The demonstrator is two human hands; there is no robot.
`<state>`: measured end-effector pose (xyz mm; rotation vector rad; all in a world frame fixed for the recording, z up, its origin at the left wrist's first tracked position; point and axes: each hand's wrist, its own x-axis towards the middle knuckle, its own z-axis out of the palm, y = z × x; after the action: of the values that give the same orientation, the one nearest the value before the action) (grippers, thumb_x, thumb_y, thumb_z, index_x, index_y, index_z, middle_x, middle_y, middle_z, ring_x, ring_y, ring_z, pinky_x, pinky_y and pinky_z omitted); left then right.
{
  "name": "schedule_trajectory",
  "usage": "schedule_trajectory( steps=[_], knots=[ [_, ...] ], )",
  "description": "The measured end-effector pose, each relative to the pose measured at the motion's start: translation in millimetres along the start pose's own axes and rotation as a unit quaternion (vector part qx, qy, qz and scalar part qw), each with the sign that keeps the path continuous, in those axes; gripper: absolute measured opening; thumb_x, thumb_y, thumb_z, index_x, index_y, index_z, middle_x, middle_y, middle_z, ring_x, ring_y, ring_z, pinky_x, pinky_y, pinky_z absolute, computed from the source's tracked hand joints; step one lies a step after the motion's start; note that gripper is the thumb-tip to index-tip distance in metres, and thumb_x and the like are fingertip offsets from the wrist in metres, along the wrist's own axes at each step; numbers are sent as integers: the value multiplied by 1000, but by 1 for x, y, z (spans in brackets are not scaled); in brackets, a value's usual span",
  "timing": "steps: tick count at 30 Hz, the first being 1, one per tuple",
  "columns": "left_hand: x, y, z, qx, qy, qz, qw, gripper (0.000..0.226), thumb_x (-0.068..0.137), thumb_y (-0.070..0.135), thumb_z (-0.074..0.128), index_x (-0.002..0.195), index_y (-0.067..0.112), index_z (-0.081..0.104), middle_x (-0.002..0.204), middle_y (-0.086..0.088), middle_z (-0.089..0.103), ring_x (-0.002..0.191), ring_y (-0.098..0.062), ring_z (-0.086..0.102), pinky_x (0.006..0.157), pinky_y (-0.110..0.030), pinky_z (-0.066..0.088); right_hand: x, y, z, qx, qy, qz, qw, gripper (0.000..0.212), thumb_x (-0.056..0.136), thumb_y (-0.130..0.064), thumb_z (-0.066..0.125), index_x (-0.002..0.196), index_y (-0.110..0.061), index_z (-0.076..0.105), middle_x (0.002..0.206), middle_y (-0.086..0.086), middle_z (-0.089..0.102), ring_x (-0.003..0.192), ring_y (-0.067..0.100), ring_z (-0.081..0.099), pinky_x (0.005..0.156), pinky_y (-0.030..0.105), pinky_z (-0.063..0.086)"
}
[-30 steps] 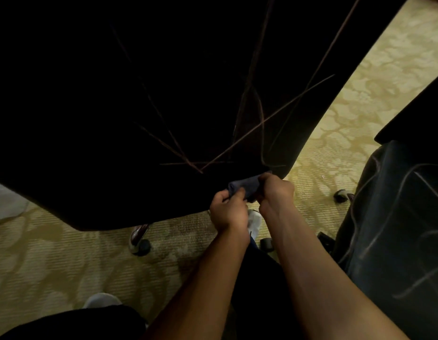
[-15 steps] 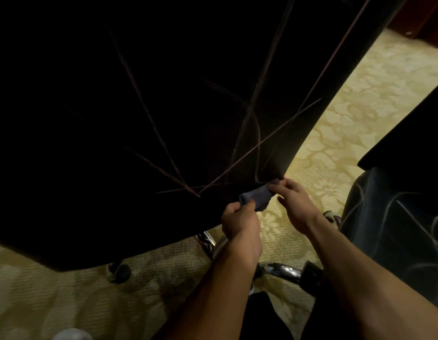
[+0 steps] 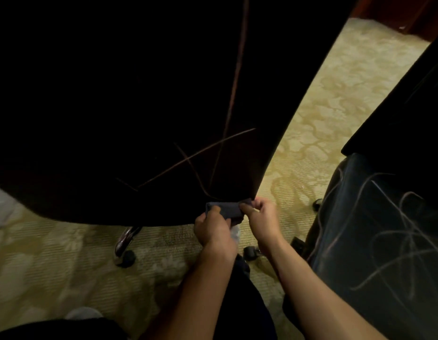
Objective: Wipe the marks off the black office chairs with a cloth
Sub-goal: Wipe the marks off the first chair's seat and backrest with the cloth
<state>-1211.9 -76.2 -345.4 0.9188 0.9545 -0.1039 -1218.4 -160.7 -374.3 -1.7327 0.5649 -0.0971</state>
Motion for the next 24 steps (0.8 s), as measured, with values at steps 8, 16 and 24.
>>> schedule_trajectory(
  steps=[8, 16, 24],
  knots=[
    [-27, 42, -56, -8, -10, 117, 993, 27, 95, 6, 59, 122, 3, 60, 115, -17, 65, 107, -28, 64, 74, -24, 51, -67, -40, 24, 67, -14, -32, 997, 20, 78, -15, 64, 66, -15, 48, 62, -1, 48, 59, 11, 45, 57, 31, 38],
    [-18, 55, -84, 21, -10, 66, 998, 27, 96, 7, 56, 123, 2, 59, 121, -22, 63, 97, -28, 62, 67, -26, 49, -86, -42, 52, 5, -22, 85, 996, 29, 62, -39, 65, 45, -20, 50, 53, 3, 50, 52, 22, 50, 55, 39, 44],
    [-60, 111, -78, -69, -66, 0, 995, 31, 93, 10, 61, 123, 6, 60, 108, -13, 62, 100, -24, 61, 74, -26, 51, -107, -114, 41, 64, -19, 74, 995, 29, 84, -8, 65, 58, -8, 52, 53, 7, 50, 43, 19, 48, 47, 30, 38]
  ],
)
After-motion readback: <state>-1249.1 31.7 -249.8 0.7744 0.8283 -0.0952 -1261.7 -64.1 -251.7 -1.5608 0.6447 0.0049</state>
